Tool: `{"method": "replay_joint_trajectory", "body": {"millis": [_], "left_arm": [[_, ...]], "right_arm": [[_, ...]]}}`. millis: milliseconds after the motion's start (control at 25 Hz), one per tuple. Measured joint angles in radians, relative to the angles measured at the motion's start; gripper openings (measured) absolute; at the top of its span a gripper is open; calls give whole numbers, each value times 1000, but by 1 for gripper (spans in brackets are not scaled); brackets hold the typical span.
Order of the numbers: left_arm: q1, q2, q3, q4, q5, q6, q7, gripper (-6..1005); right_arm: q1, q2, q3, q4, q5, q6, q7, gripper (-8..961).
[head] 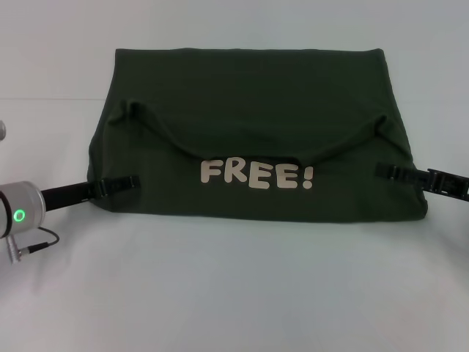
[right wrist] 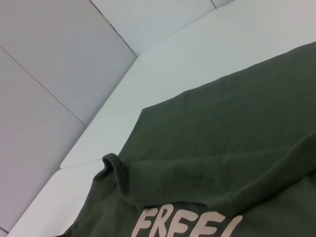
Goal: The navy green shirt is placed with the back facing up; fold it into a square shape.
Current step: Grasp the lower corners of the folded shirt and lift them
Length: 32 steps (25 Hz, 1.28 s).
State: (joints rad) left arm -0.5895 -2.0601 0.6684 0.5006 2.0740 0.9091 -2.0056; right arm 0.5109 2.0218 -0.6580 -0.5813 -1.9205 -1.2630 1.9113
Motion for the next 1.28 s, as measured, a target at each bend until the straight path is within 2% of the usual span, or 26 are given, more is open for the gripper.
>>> {"method": "replay_joint_trajectory", "body": {"millis": [280, 440, 720, 880, 920, 960, 1080, 1120, 1160, 1280], "left_arm": [[0, -3, 48, 8, 1, -64, -8, 860], [0, -8, 80, 9, 2, -100, -8, 719], [-2, -9, 74, 17, 0, -99, -8, 450], [-1, -9, 79, 17, 1, -100, -8, 222], [-1, -8, 79, 17, 1, -101, -9, 202], [-1, -8, 79, 17, 1, -101, -9, 182], [0, -7, 79, 18, 2, -103, -9, 121], [0, -6, 79, 18, 2, -102, -9, 101], [0, -5, 77, 17, 2, -100, -11, 81], [0, -2, 76, 18, 2, -93, -27, 41]], "right_arm": [[-2, 0, 0, 0, 0, -4, 0, 925], [-3, 1, 0, 0, 0, -9, 2, 925], [-8, -3, 0, -8, 0, -17, 12, 925], [-8, -20, 0, -11, -9, -38, 37, 925], [-4, -35, 0, -17, -35, -48, 70, 925], [-4, -35, 0, -17, -35, -48, 70, 925], [10, -56, 0, -63, -121, -75, 192, 925], [30, -75, 0, -128, -220, -116, 345, 925], [30, -75, 0, -128, -220, -116, 345, 925], [68, -109, -1, -212, -339, -198, 546, 924]]}}
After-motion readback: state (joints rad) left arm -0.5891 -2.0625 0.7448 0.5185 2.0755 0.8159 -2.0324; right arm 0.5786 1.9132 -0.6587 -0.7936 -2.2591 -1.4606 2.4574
